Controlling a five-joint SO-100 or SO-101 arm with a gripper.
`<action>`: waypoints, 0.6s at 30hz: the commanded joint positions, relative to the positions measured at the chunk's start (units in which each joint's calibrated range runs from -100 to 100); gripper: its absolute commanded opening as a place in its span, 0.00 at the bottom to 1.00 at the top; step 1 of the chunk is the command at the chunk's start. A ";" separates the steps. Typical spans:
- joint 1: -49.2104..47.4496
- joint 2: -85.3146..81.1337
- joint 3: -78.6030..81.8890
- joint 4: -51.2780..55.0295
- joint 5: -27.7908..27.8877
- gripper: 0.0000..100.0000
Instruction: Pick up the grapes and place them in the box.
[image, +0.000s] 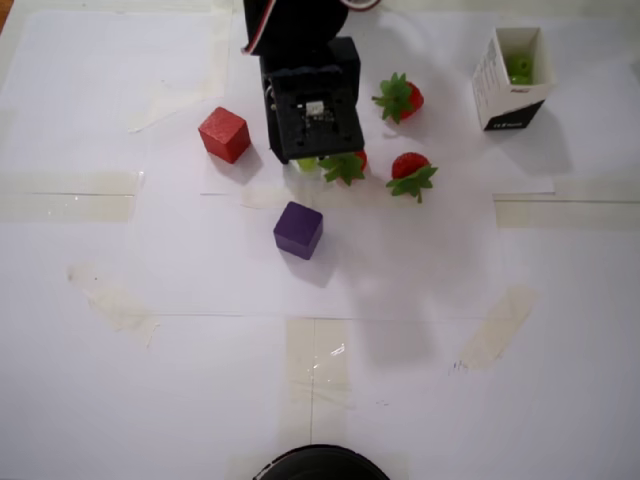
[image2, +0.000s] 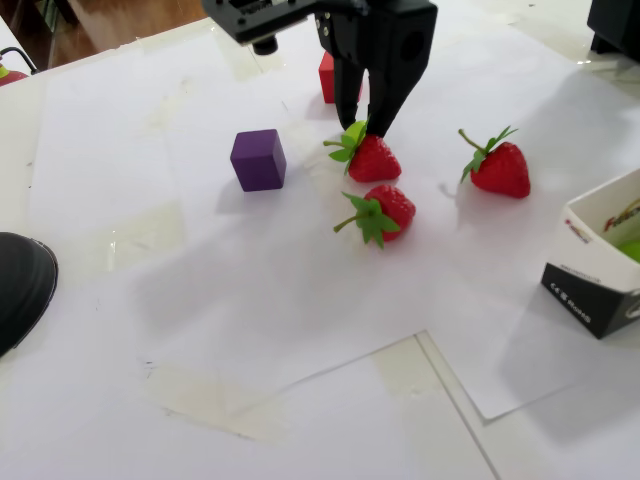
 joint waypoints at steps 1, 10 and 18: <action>0.50 0.05 0.06 -0.84 -0.59 0.09; 0.28 -1.24 -3.58 3.17 0.10 0.05; 1.16 -11.21 -10.85 18.04 1.61 0.05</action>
